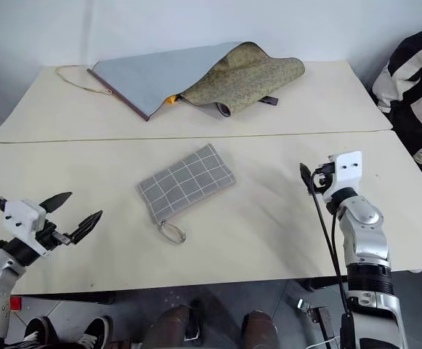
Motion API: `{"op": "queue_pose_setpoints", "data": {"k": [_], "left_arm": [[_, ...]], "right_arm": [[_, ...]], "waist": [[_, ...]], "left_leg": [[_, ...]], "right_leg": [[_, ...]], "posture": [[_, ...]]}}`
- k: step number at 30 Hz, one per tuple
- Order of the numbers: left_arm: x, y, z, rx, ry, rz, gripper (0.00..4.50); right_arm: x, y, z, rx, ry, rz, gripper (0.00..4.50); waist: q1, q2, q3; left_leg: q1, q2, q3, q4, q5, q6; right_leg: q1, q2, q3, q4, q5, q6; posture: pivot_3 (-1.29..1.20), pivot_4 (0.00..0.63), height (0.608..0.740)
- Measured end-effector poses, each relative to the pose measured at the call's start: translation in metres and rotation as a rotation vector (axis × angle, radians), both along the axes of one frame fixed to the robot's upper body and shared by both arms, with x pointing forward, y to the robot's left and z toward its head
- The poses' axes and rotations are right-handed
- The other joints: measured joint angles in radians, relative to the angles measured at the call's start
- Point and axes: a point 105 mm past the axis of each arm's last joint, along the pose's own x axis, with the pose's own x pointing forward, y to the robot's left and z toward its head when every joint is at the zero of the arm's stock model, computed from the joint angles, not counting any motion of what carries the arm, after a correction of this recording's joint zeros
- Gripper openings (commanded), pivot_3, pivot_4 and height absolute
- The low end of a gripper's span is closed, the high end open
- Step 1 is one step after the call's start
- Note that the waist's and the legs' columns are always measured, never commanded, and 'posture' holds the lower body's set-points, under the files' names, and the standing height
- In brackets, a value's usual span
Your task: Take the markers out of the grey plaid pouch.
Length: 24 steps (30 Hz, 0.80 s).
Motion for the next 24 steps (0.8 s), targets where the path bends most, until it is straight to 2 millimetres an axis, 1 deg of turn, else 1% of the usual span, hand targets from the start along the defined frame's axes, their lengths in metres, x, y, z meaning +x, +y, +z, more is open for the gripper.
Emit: {"op": "queue_pose_setpoints", "data": {"k": [1,3,4,6,8,10,12,13,14,19,21,22,24], "left_arm": [[0.002,-0.003,0.0,0.038,-0.01,-0.022,4.5],[0.006,-0.004,-0.001,0.1,-0.029,-0.041,4.5],[0.009,-0.004,-0.004,0.122,-0.026,-0.053,4.5],[0.015,-0.008,-0.007,0.134,-0.029,-0.072,4.5],[0.021,-0.014,-0.006,0.158,-0.052,-0.095,4.5],[0.026,-0.021,-0.005,0.193,-0.074,-0.126,4.5],[0.028,-0.036,-0.008,0.257,-0.093,-0.208,4.5],[0.028,-0.042,-0.011,0.294,-0.098,-0.244,4.5],[0.026,-0.046,-0.014,0.34,-0.104,-0.278,4.5],[0.028,-0.049,-0.02,0.461,-0.14,-0.316,4.5],[0.027,-0.056,-0.021,0.524,-0.173,-0.355,4.5],[0.027,-0.059,-0.021,0.542,-0.186,-0.366,4.5],[0.027,-0.06,-0.021,0.589,-0.208,-0.383,4.5]], "right_arm": [[-0.001,0.016,0.003,-0.015,-0.013,0.056,2.55],[-0.001,0.04,0.004,-0.021,-0.021,0.119,1.88],[0.0,0.056,0.003,0.005,-0.017,0.146,1.45],[0.002,0.086,0.002,0.054,-0.011,0.199,0.77],[0.003,0.112,0.008,0.072,-0.027,0.25,0.04],[0.005,0.138,0.015,0.057,-0.056,0.299,0.04],[0.01,0.162,0.014,0.015,-0.066,0.331,0.04],[0.01,0.169,0.011,-0.003,-0.062,0.345,0.04],[0.011,0.173,0.006,-0.027,-0.057,0.353,0.04],[0.018,0.175,-0.017,-0.099,-0.005,0.345,0.04],[0.018,0.178,-0.029,-0.157,0.017,0.351,0.04],[0.018,0.178,-0.033,-0.172,0.026,0.352,0.04],[0.018,0.179,-0.033,-0.186,0.021,0.353,0.04]], "waist": [[0.0,0.0,0.0],[-0.001,0.0,0.0],[-0.002,0.0,0.0],[-0.001,0.0,0.0],[-0.001,0.0,0.0],[0.0,0.0,0.0],[0.0,-0.001,-0.001],[0.0,-0.001,-0.001],[-0.001,-0.002,-0.001],[-0.005,-0.002,-0.001],[-0.006,-0.002,-0.001],[-0.006,-0.002,-0.001],[-0.007,-0.002,-0.001]], "left_leg": [[0.0,0.0,0.0,0.0,0.0,0.0],[0.001,0.0,0.002,-0.001,0.0,0.0],[0.0,0.0,0.002,-0.001,0.0,-0.001],[-0.001,0.0,0.002,-0.001,0.0,-0.001],[-0.002,0.0,0.003,-0.001,0.0,0.0],[-0.002,-0.001,0.004,-0.001,0.0,0.0],[-0.002,-0.001,0.004,-0.001,0.0,0.0],[-0.002,-0.001,0.005,-0.001,0.0,0.0],[-0.002,-0.001,0.005,-0.001,0.0,0.0],[-0.002,0.0,0.007,-0.002,0.0,0.0],[-0.002,0.0,0.008,-0.002,0.0,0.0],[-0.002,0.0,0.008,-0.002,0.0,0.0],[-0.001,0.0,0.008,-0.002,0.0,0.0]], "right_leg": [[0.0,0.0,0.0,0.0,0.0,0.0],[-0.001,0.001,-0.002,0.001,0.0,0.0],[-0.002,0.001,-0.002,0.001,0.0,0.0],[-0.005,0.001,-0.002,0.009,0.0,0.0],[-0.007,0.001,-0.001,0.01,0.0,0.0],[-0.009,0.0,-0.001,0.013,0.0,0.0],[-0.011,0.0,0.0,0.016,0.0,0.0],[-0.012,0.0,0.0,0.016,0.0,0.0],[-0.012,0.0,0.0,0.017,0.0,0.0],[-0.013,0.0,0.0,0.017,0.0,0.0],[-0.013,0.0,0.0,0.017,0.0,0.0],[-0.013,0.0,0.0,0.017,0.0,0.0],[-0.013,0.0,0.0,0.018,0.0,0.0]], "posture": [[0.0,0.15,0.74],[0.0,0.15,0.74],[0.0,0.15,0.74],[0.0,0.15,0.74],[0.0,0.15,0.74],[0.0,0.15,0.74],[0.0,0.15,0.74],[0.0,0.15,0.74],[0.0,0.15,0.74],[0.0,0.15,0.74],[0.0,0.15,0.74],[0.0,0.15,0.74],[0.0,0.15,0.74]]}}
